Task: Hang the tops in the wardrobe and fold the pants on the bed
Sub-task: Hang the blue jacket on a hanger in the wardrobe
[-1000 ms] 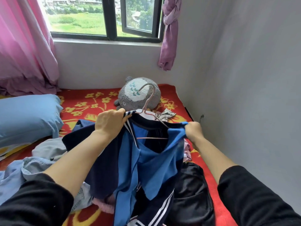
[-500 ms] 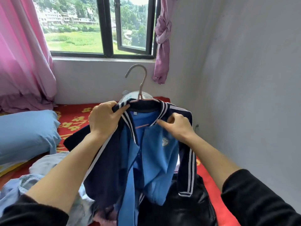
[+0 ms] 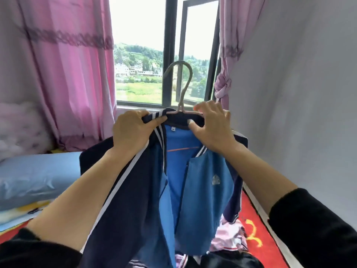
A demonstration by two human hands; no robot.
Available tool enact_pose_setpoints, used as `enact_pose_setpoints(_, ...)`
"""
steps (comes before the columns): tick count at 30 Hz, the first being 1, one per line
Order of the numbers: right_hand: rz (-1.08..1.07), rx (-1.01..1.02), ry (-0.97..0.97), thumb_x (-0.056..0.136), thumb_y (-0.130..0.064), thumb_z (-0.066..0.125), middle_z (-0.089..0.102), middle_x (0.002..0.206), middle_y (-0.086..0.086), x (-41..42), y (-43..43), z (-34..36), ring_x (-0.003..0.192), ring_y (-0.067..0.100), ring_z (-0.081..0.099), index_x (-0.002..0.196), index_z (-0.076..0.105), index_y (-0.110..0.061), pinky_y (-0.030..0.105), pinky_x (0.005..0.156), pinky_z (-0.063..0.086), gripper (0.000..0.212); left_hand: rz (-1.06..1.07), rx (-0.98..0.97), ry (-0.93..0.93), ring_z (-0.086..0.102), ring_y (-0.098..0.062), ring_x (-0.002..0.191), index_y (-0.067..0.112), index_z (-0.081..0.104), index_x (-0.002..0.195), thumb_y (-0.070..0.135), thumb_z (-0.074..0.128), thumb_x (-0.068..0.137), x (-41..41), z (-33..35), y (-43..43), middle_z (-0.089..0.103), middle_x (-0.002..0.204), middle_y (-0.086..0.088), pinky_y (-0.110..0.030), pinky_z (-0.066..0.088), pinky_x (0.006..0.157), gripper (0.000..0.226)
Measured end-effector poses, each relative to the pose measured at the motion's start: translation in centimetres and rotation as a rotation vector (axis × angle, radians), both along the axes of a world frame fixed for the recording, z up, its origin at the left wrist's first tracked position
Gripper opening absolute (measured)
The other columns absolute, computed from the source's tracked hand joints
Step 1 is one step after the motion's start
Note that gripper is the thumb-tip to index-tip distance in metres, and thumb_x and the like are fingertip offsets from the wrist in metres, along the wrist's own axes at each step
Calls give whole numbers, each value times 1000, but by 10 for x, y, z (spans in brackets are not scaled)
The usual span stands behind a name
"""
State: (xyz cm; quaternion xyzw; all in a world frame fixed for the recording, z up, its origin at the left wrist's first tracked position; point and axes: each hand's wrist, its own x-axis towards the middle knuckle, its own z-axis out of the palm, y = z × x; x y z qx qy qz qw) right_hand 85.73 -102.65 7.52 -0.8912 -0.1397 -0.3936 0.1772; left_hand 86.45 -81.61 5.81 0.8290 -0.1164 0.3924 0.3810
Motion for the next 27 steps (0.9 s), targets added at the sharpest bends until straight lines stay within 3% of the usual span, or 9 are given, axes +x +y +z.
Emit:
enact_pose_setpoints(3, 219, 91, 63, 94, -27, 52, 65, 84, 3, -15, 21, 17, 83, 23, 58, 87, 63, -11, 37, 79, 42, 21, 36, 23, 6, 48, -4, 47, 12, 54, 55, 62, 68, 73, -35, 23, 10, 51, 47, 6, -33, 40, 54, 55)
enact_pose_setpoints(6, 306, 200, 76, 90, -24, 55, 50, 58, -1, -34, 43, 25, 58, 17, 46, 59, 50, -13, 32, 57, 34, 33, 72, 63, 12, 49, -8, 48, 15, 60, 60, 64, 68, 71, -76, 37, 31, 56, 50, 5, -30, 42, 54, 51)
enact_pose_setpoints(10, 378, 296, 50, 81, -21, 55, 39, 48, -3, -65, 83, 33, 49, 12, 37, 48, 38, -15, 29, 50, 31, 38, 190, 55, -16, 59, 1, 70, 33, 67, 86, 68, 62, 74, -135, 31, 73, 67, 74, 17, -26, 48, 69, 37)
enact_pose_setpoints(13, 428, 340, 82, 80, -19, 54, 36, 46, -2, -92, 120, 30, 46, 13, 35, 49, 36, -14, 28, 46, 29, 37, 516, 100, -56, 40, -14, 111, 33, 51, 116, 63, 63, 74, -184, -10, 105, 49, 117, 6, -37, 34, 98, 52)
enact_pose_setpoints(16, 510, 327, 146, 80, -17, 54, 32, 46, -2, -120, 166, 23, 45, 15, 31, 51, 33, -15, 27, 45, 25, 36, 802, 48, 14, 34, -26, 119, 19, 47, 114, 51, 74, 71, -240, -65, 134, 41, 127, -7, -48, 33, 99, 60)
enact_pose_setpoints(19, 613, 286, 165, 78, -15, 54, 29, 47, -2, -152, 213, 17, 47, 16, 28, 52, 32, -14, 27, 46, 23, 34, 934, -98, 86, 39, -29, 114, 13, 55, 99, 39, 69, 82, -293, -96, 171, 43, 120, -9, -45, 34, 93, 33)
enact_pose_setpoints(21, 669, 252, 152, 77, -15, 54, 27, 46, -2, -173, 240, 12, 47, 16, 27, 51, 31, -15, 28, 46, 23, 35, 869, -242, 51, 50, -16, 90, 17, 55, 87, 36, 60, 90, -329, -98, 202, 52, 95, 0, -34, 39, 78, 19)
enact_pose_setpoints(23, 706, 211, 121, 76, -15, 54, 24, 47, -2, -191, 264, 7, 48, 16, 24, 51, 29, -16, 30, 46, 24, 35, 790, -344, 1, 45, -5, 61, 20, 47, 77, 40, 54, 92, -367, -90, 231, 50, 68, 6, -27, 36, 59, 26)
enact_pose_setpoints(27, 787, 117, 73, 74, -13, 53, 23, 48, -1, -228, 310, -8, 52, 21, 21, 52, 28, -14, 33, 53, 30, 34, 768, -252, -22, 36, -6, 48, 12, 44, 67, 48, 60, 87, -448, -74, 288, 43, 54, 4, -17, 32, 47, 44)
